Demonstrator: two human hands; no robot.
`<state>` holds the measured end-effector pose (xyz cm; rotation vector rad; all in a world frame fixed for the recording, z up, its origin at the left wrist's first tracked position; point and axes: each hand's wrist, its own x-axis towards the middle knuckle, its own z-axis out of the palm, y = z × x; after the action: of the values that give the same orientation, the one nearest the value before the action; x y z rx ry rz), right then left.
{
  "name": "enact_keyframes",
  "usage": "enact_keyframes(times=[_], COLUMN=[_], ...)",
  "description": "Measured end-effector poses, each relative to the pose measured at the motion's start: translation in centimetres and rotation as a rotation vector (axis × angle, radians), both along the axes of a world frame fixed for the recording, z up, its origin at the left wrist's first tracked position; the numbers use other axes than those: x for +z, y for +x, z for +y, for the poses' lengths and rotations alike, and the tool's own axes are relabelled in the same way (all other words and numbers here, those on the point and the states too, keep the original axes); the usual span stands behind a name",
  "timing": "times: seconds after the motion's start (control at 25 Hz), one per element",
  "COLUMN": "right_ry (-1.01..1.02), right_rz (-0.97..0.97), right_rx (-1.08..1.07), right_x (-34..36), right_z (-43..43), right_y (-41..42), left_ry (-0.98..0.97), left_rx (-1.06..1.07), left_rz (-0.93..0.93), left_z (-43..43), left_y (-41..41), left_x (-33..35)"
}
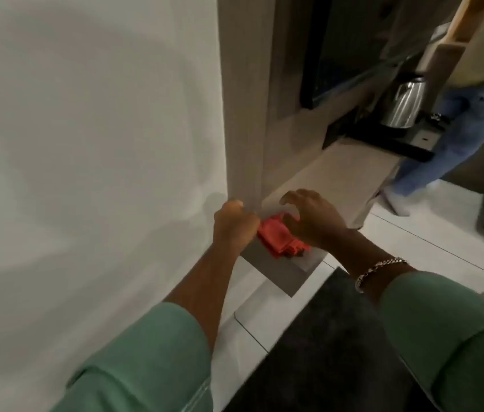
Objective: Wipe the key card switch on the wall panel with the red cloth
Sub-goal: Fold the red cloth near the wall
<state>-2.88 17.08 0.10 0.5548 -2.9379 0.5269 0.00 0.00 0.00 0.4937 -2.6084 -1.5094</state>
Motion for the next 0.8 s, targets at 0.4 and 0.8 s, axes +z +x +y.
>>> enact_keyframes(times=[0.4,0.8], right_ry=[-0.030,-0.267], right_rz=[-0.115,0.116], right_rx=[-0.001,0.139], right_x=[-9.9,-3.2], right_z=[2.2,-9.4], right_y=[-1.9,5.6], left_ry=[0.571,0.767], left_rx=[0.218,0.055], left_rz=[-0.283,-0.065], left_z=[4.8,-5.4], left_y=[-3.3,5.0], left_x=[-10.1,-0.9])
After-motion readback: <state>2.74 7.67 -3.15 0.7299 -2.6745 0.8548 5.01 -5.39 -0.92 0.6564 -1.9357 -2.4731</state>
